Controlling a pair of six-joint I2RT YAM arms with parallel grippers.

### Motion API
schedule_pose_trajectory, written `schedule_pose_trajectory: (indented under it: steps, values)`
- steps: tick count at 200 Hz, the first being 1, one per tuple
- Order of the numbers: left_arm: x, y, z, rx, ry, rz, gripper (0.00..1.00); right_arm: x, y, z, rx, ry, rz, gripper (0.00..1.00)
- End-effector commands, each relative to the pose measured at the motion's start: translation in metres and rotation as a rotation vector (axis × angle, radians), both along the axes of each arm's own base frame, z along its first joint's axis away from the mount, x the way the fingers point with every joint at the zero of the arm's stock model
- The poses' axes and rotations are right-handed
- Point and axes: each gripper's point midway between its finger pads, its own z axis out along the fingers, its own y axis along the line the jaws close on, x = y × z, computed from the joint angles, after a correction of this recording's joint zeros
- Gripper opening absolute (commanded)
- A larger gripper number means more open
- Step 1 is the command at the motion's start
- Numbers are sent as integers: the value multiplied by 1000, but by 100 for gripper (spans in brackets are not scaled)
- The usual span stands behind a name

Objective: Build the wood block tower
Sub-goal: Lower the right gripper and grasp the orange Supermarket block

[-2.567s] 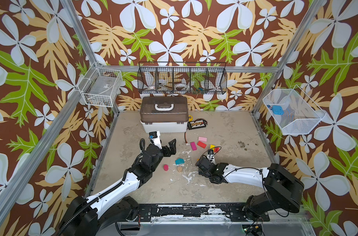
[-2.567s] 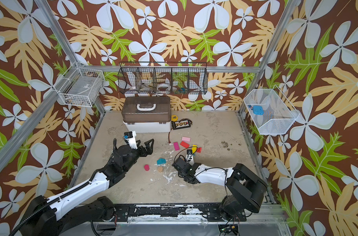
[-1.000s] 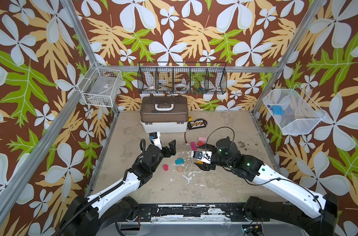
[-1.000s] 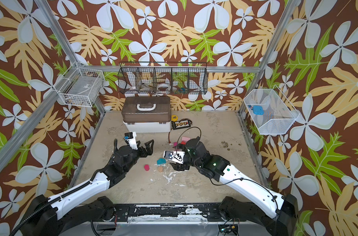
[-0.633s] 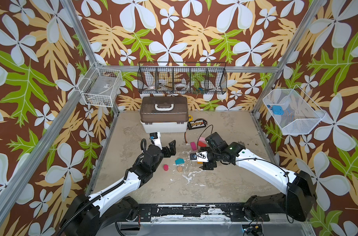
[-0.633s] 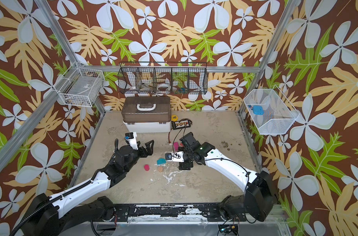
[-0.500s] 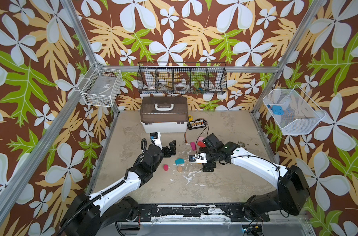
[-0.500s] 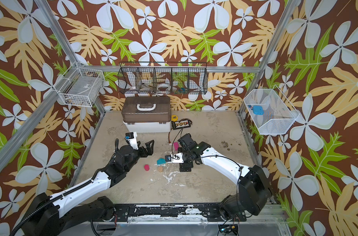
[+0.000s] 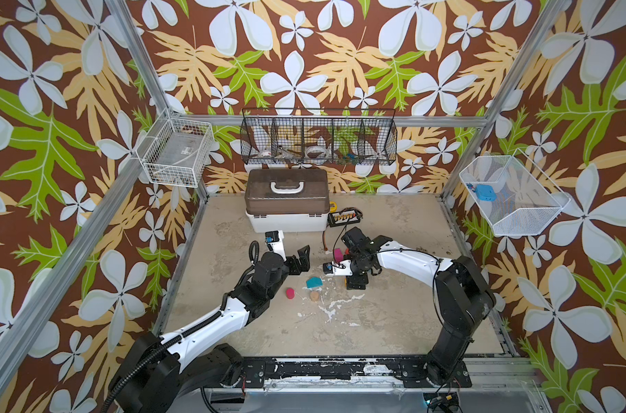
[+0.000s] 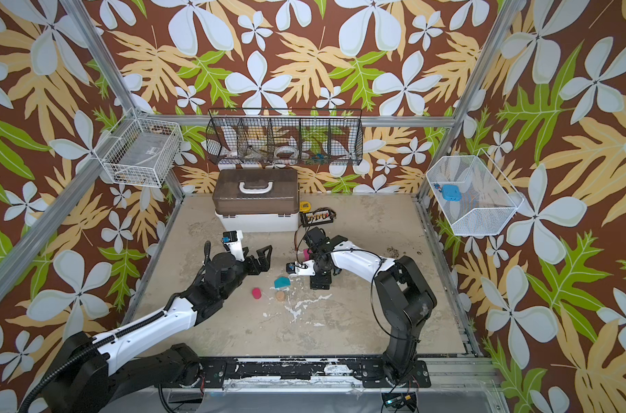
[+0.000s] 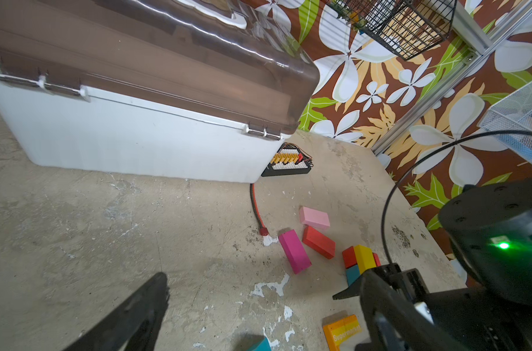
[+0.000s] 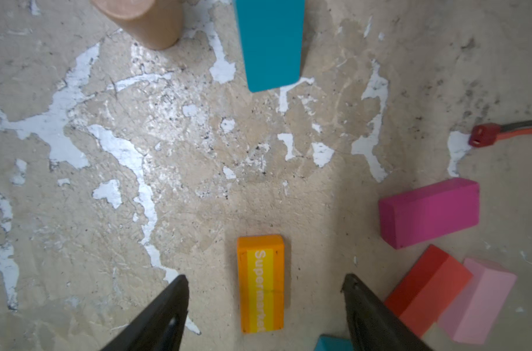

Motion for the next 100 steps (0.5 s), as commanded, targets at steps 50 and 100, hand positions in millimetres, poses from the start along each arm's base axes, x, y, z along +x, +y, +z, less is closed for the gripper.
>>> schedule_pose_trajectory:
  steps: [50,100]
  values:
    - [-1,2,11,-24,-27,9,100,-2,-20,-28,-127,38,-8,77]
    - [0,2,12,-22,-28,8,100,-1,-30,-39,-163,57,-16,72]
